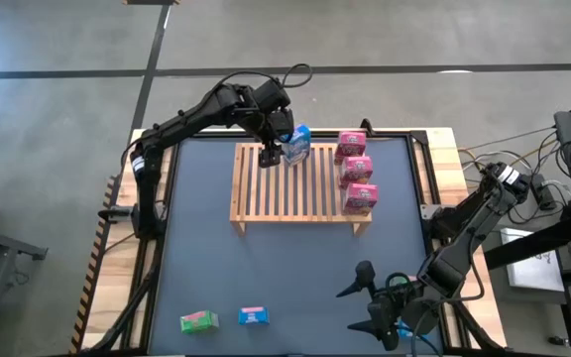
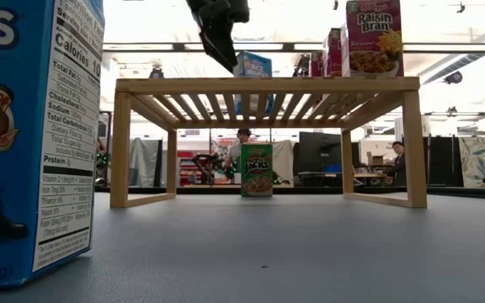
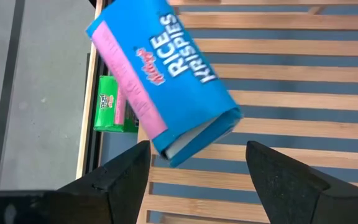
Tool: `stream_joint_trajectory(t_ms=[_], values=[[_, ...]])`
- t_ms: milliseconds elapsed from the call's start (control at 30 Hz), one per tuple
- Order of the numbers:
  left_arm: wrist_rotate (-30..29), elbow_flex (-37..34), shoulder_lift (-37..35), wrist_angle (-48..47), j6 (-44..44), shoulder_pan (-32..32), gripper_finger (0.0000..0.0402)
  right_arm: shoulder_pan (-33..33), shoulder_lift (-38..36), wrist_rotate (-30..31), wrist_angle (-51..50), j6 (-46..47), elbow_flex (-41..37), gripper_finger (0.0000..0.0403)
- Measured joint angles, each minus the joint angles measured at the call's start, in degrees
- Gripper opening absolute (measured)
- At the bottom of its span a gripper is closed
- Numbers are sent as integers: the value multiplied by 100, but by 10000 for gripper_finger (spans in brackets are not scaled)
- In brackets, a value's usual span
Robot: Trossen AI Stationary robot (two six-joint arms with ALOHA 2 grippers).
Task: Stack cereal on shelf
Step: Put the top left blue cereal box on the shelf
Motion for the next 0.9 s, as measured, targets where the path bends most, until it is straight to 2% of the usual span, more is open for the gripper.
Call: stream_joint_trajectory(t_ms=[267, 467, 600, 667, 733, 900], values=[[-87, 0, -141, -112, -253, 17, 247, 0, 0, 1, 0, 46, 0, 348], [-591, 0, -721, -447, -502, 57, 247, 0, 0, 0, -15, 61, 2, 348], [-584, -171, -1210, -378, -900, -1, 247, 0, 0, 2, -13, 59, 2, 348], [-590, -608, -1539, 60, -1038, -115, 247, 0, 0, 0, -11, 59, 2, 348], [-640, -1397, -1958, 776, -1039, -272, 247, 0, 0, 0, -11, 71, 2, 348], [-920, -4269, -3364, 3487, -1150, -481, 236, 0, 0, 0, -15, 199, 2, 348]])
